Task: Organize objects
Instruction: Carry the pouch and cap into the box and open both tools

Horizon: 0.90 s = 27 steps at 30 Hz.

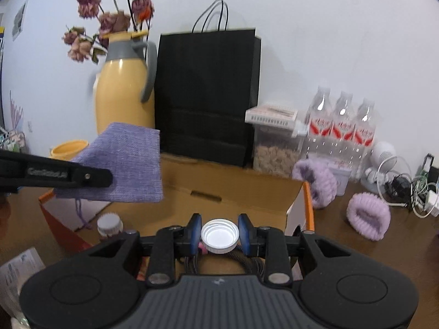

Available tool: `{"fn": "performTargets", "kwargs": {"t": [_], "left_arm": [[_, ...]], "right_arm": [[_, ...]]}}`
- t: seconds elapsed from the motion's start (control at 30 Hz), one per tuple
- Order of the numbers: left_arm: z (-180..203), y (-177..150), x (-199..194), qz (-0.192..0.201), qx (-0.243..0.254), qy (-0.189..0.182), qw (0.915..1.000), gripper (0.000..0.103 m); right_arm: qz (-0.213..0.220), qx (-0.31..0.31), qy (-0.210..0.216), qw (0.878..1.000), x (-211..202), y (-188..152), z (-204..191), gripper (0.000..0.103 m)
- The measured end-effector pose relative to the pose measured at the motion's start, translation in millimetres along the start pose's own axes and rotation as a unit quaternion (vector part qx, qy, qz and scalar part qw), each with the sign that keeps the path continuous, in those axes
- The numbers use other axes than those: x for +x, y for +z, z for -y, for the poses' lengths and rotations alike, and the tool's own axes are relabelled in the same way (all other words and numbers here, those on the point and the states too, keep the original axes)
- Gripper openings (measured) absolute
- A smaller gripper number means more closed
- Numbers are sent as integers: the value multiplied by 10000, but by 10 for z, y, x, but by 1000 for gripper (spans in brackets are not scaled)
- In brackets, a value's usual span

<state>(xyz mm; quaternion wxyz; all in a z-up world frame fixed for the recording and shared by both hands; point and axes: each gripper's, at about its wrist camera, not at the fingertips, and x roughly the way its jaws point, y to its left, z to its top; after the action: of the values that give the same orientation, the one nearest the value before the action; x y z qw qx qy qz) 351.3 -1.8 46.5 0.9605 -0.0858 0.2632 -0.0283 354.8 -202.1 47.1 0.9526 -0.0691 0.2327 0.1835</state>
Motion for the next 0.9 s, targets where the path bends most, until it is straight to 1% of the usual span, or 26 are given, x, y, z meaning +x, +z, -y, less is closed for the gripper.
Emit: {"fn": "performTargets", "kwargs": {"t": [0.1, 0.17, 0.2, 0.23, 0.27, 0.3, 0.33, 0.4, 0.43, 0.7, 0.83, 0.9], "left_arm": [[19, -55, 64, -125, 103, 23, 9999, 16], [30, -76, 58, -105, 156, 53, 9998, 23], [36, -75, 44, -73, 155, 75, 9998, 40], [34, -77, 22, -7, 144, 111, 9998, 67], [33, -74, -4, 81, 128, 171, 9997, 82], [36, -60, -27, 177, 115, 219, 9995, 103], [36, -63, -64, 335, 97, 291, 9990, 103], [43, -50, -83, 403, 77, 340, 9986, 103], [44, -41, -76, 385, 71, 345, 9986, 103], [46, -40, -87, 384, 74, 424, 9983, 103], [45, -55, -152, 510, 63, 457, 9976, 103], [42, -76, -218, 650, 61, 516, 9965, 103]], "right_arm": [[-64, 13, 59, 10000, 20, -21, 2, 28], [-81, 31, 63, 9999, 11, -20, 2, 28], [-87, 29, 39, 10000, 9, -18, -1, 30], [-100, 19, 4, 9999, 8, -21, -8, 42], [-111, 13, -19, 9999, 7, -14, -11, 52], [-96, 8, -44, 9999, -1, -10, -12, 75], [-62, -1, -74, 10000, -16, -4, -16, 93], [69, -15, -133, 9999, -61, 7, -23, 101], [104, -20, -156, 9998, -77, 13, -23, 103], [88, 6, -244, 9997, -92, 40, -6, 103], [150, -9, -269, 9995, -145, 38, -19, 103], [193, -45, -286, 9994, -195, 33, -30, 103]]}}
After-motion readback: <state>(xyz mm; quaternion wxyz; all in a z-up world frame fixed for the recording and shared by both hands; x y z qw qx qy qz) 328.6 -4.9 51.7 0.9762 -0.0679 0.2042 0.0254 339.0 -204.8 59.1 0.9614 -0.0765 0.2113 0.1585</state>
